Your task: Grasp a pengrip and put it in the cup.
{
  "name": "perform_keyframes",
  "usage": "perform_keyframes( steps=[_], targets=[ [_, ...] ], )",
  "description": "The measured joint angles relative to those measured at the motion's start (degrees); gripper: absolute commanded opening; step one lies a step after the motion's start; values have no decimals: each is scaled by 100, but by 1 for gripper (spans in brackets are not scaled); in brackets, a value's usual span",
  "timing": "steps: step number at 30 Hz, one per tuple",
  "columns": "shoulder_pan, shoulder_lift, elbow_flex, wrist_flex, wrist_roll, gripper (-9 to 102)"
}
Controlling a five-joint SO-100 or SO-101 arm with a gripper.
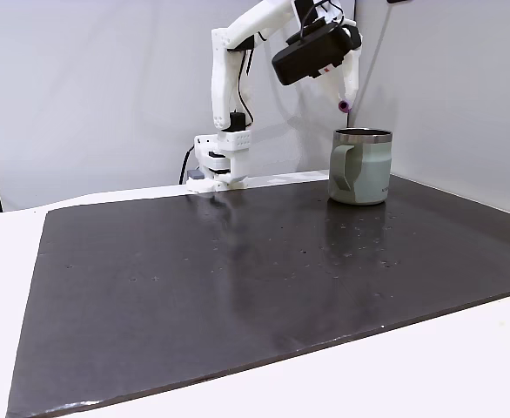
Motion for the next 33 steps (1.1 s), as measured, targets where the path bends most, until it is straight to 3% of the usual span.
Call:
perform_keyframes(
  steps=[6, 13, 16, 20, 33],
  targets=[
    [-1055, 26, 0, 229, 44, 0],
    [-1573, 132, 0, 246, 70, 1],
    [-1608, 132, 0, 246, 62, 3],
    [-1538, 132, 0, 246, 70, 23],
    [-1617, 141, 79, 246, 123, 25]
  ],
)
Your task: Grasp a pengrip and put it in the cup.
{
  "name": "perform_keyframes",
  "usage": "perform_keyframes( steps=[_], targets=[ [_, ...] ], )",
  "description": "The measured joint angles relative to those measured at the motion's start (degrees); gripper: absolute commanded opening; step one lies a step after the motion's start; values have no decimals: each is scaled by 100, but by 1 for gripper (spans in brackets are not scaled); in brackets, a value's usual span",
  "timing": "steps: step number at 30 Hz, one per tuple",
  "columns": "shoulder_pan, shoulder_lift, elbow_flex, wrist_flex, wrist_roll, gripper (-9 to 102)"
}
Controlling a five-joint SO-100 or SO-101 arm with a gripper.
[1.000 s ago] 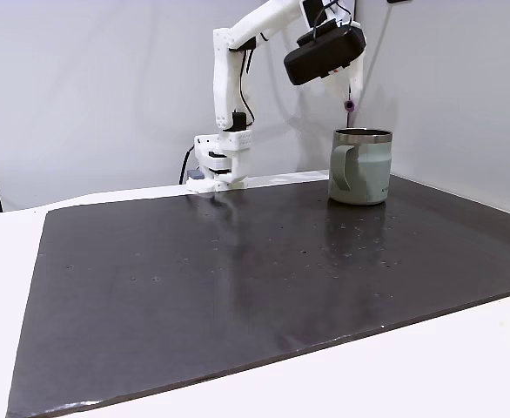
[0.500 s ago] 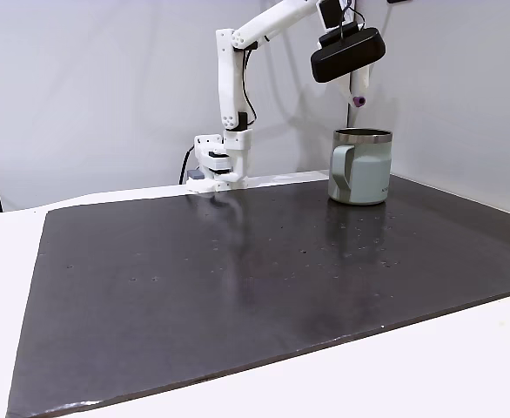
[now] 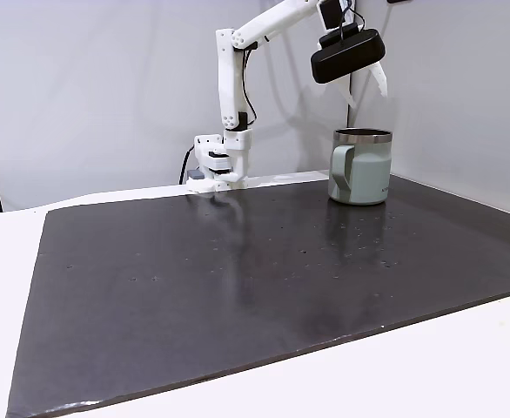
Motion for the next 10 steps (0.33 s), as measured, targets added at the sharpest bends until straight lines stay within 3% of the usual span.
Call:
perform_keyframes(
  steps=[10],
  targets=[
    [9, 193, 352, -18, -9, 24]
  ],
)
